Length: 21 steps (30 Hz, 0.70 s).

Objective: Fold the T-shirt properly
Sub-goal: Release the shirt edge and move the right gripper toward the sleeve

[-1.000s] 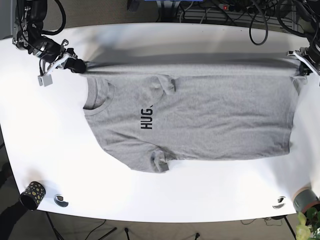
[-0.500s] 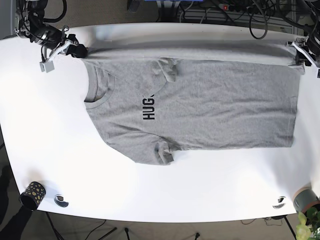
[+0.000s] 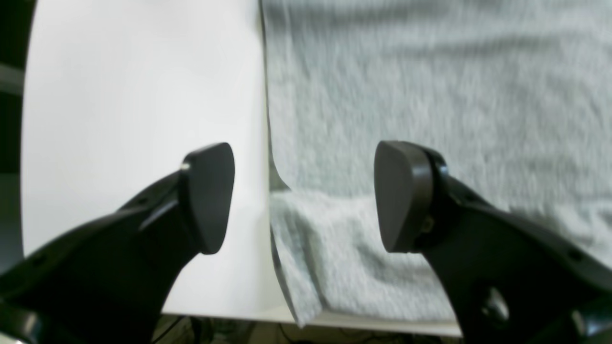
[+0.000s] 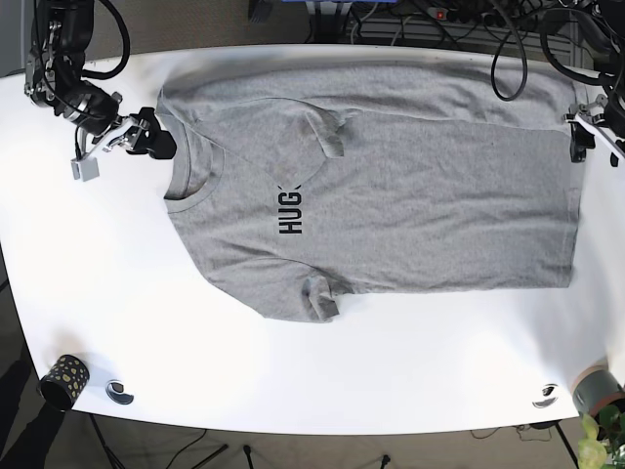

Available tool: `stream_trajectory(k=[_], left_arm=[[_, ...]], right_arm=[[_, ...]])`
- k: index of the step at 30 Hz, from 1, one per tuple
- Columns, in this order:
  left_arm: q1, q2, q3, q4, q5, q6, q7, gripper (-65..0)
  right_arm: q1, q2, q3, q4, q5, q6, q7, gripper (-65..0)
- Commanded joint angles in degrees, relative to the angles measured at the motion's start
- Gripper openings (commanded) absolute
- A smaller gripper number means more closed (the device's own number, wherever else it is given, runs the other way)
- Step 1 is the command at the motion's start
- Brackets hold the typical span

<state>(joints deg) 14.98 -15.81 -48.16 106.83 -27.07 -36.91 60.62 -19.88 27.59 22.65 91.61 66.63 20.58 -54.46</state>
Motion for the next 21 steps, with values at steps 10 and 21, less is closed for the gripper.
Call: stream_trajectory(k=[10,21], left_arm=[[-11.5,-1.5,1.9,-8.2,1.0,0.4,-0.6,-22.8],[-22.9,-0.9,4.8,-15.3,11.0,0.4,-0.8,-22.8]], right_arm=[[15.7,0.3,-4.2,-11.0,0.8,0.21,0.5,-21.9],[33.1,-2.1,-9.1,-26.8,-11.4,0.74,1.0,-22.0]])
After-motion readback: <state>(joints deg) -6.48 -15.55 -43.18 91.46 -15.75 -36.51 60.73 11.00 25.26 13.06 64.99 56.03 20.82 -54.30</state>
